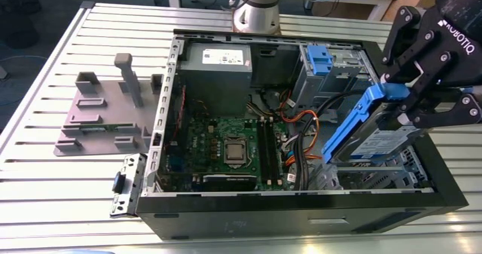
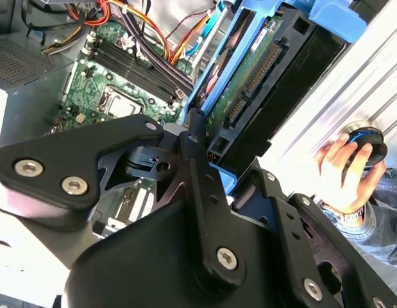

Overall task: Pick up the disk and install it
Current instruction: 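Insert the second disk wire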

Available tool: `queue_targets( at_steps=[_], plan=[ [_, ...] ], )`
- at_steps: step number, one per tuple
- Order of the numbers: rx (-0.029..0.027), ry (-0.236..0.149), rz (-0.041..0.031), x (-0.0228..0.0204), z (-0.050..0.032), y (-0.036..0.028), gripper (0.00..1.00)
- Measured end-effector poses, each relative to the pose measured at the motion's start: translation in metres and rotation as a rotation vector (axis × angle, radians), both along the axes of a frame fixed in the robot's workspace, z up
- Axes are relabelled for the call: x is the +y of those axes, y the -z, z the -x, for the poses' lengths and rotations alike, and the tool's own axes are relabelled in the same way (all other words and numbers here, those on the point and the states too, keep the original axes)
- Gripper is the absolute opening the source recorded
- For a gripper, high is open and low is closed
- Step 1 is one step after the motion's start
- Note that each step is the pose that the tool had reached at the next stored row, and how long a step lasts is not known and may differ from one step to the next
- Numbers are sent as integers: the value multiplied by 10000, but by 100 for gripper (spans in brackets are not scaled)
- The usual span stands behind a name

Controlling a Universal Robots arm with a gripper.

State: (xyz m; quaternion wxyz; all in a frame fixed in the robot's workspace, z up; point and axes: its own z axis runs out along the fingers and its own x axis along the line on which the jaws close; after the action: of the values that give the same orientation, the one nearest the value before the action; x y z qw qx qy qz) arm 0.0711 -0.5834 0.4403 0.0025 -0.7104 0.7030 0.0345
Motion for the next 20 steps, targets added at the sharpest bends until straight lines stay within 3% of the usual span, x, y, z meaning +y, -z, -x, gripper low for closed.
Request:
queue_targets(
  at_steps=[20],
  plan=[
    [0, 0, 2, 13, -185, 49, 37]
  ],
)
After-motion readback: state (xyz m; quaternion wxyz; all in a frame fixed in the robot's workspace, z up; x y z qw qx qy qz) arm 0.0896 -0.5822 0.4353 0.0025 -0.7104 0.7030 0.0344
